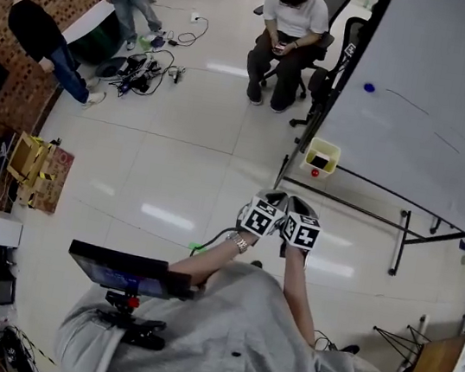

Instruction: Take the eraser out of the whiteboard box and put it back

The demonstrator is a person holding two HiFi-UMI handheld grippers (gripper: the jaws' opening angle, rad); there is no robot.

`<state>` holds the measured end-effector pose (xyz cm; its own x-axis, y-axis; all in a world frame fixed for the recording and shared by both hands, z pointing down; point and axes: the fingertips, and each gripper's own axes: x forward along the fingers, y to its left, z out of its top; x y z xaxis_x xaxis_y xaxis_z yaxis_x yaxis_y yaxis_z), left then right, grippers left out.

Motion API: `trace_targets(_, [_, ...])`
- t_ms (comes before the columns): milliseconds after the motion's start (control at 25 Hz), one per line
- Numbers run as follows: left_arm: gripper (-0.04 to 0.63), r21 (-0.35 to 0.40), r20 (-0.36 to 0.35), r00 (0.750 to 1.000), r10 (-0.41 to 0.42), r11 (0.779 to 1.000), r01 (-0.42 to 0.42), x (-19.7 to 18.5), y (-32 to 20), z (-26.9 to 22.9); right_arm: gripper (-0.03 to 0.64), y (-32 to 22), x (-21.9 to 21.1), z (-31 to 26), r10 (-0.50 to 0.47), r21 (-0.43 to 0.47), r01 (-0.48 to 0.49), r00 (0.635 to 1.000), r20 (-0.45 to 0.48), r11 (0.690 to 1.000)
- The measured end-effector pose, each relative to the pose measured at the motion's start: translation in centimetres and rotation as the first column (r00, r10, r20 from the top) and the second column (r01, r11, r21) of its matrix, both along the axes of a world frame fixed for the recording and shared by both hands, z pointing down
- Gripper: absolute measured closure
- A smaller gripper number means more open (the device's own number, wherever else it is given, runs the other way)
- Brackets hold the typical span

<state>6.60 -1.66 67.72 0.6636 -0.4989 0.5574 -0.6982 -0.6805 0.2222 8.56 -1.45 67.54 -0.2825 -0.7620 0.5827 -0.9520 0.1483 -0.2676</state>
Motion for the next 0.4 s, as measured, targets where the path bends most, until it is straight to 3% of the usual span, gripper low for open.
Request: trace_targets(400, [0.589,0.011,-0.021,0.999,0.026,1.0,-0.026,1.6,-0.7,-0.7,0.614,-0.5,1.9,-1.0,0.047,0.016,-0.046,0.998,-0.031,0.999])
